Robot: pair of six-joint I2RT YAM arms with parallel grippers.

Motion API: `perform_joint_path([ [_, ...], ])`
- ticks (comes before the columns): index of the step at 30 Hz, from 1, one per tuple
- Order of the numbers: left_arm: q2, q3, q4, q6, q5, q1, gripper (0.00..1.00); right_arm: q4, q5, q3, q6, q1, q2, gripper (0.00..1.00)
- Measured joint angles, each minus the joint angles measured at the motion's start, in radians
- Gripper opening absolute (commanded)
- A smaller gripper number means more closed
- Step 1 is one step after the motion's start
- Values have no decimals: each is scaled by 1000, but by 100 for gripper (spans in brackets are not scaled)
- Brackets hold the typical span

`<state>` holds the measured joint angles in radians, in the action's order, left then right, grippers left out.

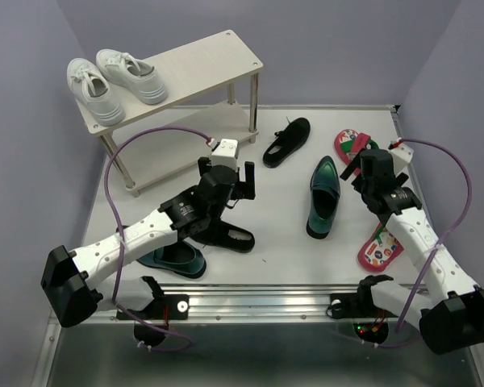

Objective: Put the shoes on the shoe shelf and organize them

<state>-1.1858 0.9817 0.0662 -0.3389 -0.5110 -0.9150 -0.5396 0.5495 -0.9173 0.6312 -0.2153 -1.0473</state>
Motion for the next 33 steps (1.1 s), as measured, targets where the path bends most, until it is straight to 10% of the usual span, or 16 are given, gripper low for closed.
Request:
perform_joint_path([
  [24,33,-67,45,-6,44,-2,99,2,-26,33,-64,0,40,100],
  [33,-344,141,183,-49,34,-87,99,25,3,33,-92,0,41,100],
])
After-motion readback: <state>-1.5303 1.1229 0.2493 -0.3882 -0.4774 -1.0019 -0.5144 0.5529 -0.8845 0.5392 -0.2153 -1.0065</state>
